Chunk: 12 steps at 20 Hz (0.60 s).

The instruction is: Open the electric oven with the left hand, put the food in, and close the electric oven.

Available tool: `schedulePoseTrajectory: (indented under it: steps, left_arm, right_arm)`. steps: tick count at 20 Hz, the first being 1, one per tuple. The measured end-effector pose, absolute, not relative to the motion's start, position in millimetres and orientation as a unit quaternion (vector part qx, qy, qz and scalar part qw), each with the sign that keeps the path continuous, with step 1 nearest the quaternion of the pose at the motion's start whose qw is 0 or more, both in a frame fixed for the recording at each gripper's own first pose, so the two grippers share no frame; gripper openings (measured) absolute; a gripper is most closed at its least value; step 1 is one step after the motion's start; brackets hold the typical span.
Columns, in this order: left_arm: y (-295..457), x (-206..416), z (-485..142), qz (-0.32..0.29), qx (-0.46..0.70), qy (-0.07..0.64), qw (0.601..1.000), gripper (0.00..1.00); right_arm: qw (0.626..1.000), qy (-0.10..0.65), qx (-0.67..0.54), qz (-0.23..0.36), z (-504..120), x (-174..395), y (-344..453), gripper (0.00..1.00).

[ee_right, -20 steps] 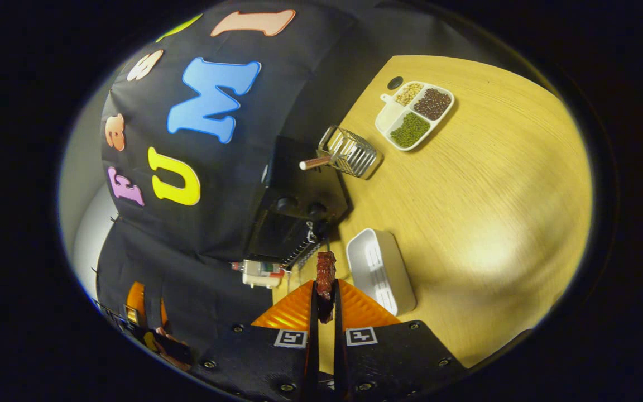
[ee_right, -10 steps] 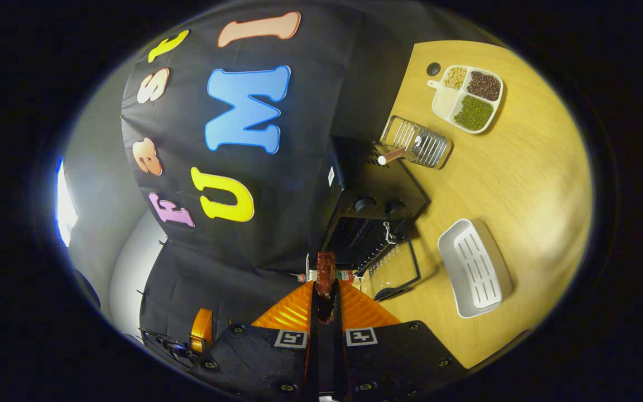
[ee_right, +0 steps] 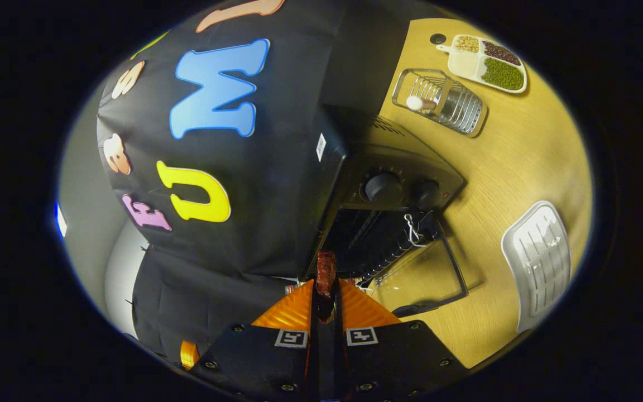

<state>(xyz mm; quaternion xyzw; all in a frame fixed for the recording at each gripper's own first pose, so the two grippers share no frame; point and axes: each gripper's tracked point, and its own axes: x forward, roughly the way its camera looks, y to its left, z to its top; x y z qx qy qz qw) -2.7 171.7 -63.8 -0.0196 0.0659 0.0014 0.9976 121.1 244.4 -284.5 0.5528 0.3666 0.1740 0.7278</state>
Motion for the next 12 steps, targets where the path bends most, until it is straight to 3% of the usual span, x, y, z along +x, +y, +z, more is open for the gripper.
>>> schedulePoseTrajectory:
  steps: [1,6,7,8,12]
  left_arm:
    - [180,-1,-66,0.008,-0.020,0.070,0.997,0.95]
    - [221,1,-76,0.036,-0.023,0.087,0.995,0.95]
    - [230,0,-75,0.043,-0.021,0.089,0.995,0.99]
    - [239,1,-74,0.050,-0.021,0.089,0.995,0.92]
    - [255,4,-81,0.061,-0.022,0.098,0.993,0.94]
  right_arm:
    - [0.730,0.372,0.549,0.166,-294,129,253,0.11]
    - [0.750,0.364,0.541,0.115,-332,168,284,0.11]
    - [0.754,0.358,0.540,0.107,-336,176,289,0.11]
    - [0.760,0.352,0.537,0.100,-341,184,291,0.11]
    - [0.797,0.339,0.497,0.055,-361,200,287,0.11]
